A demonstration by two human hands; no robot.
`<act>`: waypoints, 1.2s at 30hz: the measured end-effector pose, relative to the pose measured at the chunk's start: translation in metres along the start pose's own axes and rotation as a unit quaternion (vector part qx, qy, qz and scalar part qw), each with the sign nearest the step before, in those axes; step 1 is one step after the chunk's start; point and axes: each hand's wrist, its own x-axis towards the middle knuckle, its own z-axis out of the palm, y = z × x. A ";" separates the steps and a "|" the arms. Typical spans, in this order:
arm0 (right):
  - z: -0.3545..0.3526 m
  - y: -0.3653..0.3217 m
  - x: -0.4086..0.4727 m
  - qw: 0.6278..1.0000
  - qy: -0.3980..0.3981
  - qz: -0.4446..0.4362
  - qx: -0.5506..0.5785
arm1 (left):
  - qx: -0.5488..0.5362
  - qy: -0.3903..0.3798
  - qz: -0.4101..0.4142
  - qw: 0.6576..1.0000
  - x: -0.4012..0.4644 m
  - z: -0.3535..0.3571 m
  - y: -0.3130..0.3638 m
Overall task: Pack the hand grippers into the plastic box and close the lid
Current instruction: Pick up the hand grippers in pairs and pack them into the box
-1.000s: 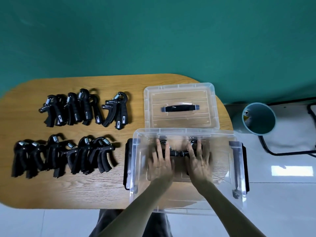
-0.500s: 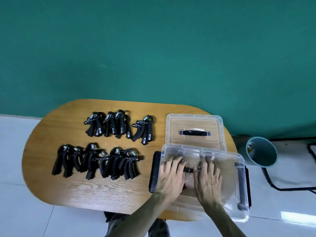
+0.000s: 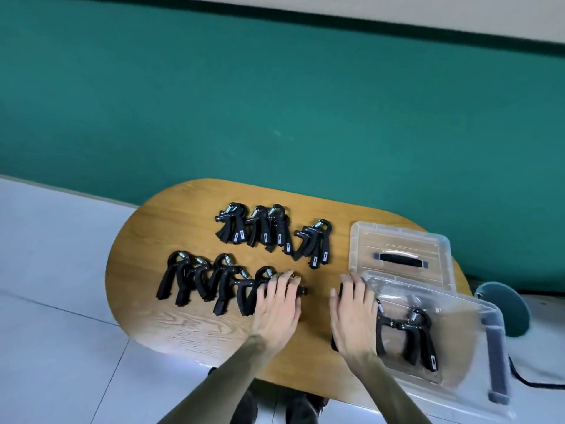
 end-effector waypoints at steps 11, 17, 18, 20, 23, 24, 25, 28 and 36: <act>0.026 -0.124 0.003 0.995 -0.072 -0.034 -0.063 | 0.006 -0.058 -0.044 0.997 -0.010 -0.039 -0.117; 0.039 -0.149 0.009 0.992 -0.104 -0.031 -0.065 | 0.004 -0.083 -0.061 0.995 -0.005 -0.034 -0.147; 0.044 -0.150 0.014 0.991 -0.112 -0.035 -0.066 | 0.005 -0.088 -0.065 0.994 -0.003 -0.029 -0.151; 0.054 -0.152 0.024 0.989 -0.121 -0.044 -0.069 | 0.011 -0.098 -0.071 0.993 0.001 -0.021 -0.158; 0.074 -0.155 0.044 0.987 -0.139 -0.039 -0.064 | 0.003 -0.121 -0.066 0.990 0.009 -0.006 -0.169; 0.082 -0.157 0.051 0.987 -0.143 -0.040 -0.066 | 0.003 -0.125 -0.065 0.990 0.013 -0.001 -0.174; 0.088 -0.158 0.056 0.986 -0.146 -0.045 -0.071 | 0.001 -0.129 -0.065 0.990 0.017 0.004 -0.178; 0.111 -0.159 0.079 0.981 -0.159 -0.062 -0.089 | -0.006 -0.136 -0.067 0.988 0.035 0.027 -0.192; 0.179 -0.174 0.141 0.979 -0.144 -0.104 -0.096 | -0.026 -0.113 -0.069 0.991 0.074 0.100 -0.223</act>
